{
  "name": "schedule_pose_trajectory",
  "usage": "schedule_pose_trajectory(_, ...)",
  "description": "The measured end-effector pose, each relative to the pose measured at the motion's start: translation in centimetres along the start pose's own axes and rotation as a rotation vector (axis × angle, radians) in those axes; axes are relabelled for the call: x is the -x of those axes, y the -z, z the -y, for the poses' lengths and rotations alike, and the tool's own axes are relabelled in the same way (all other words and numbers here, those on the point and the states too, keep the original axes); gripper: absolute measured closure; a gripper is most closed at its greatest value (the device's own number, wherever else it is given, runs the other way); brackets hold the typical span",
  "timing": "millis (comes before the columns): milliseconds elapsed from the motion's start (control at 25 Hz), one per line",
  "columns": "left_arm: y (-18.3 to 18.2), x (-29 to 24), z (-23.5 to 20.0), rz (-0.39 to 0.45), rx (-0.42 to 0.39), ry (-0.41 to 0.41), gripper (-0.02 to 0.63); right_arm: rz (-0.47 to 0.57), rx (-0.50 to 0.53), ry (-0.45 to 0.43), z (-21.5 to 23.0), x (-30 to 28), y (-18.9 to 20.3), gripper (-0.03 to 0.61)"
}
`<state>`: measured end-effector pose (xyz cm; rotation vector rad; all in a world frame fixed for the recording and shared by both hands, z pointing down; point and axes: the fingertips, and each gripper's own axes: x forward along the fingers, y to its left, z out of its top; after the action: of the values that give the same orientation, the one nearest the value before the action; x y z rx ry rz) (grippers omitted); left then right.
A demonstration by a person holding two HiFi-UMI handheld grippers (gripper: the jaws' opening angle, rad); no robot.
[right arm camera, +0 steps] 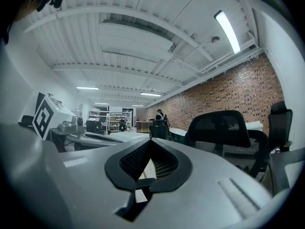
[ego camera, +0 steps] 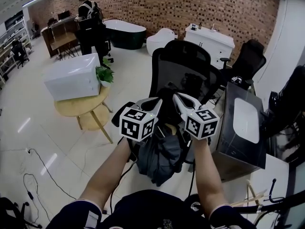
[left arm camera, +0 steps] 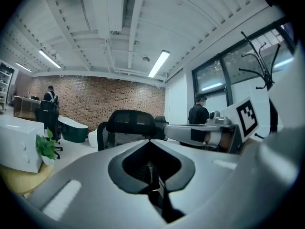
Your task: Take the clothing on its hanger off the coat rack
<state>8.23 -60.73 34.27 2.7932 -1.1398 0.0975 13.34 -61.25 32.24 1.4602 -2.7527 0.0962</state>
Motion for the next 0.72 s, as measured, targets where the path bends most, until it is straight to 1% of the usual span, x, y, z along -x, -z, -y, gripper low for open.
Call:
schedule_pose_trajectory(120, -0.1, 0.1, 0.1, 0.002, 0.001, 0.001, 0.601, -0.006, 0.002, 0.006, 0.0, 0.2, 0.0, 0.577)
schedule_pose_trajectory(720, 0.4, 0.9, 0.4, -0.009, 0.000, -0.008, 0.601, -0.019, -0.012, -0.037, -1.1, 0.5, 0.5, 0.577)
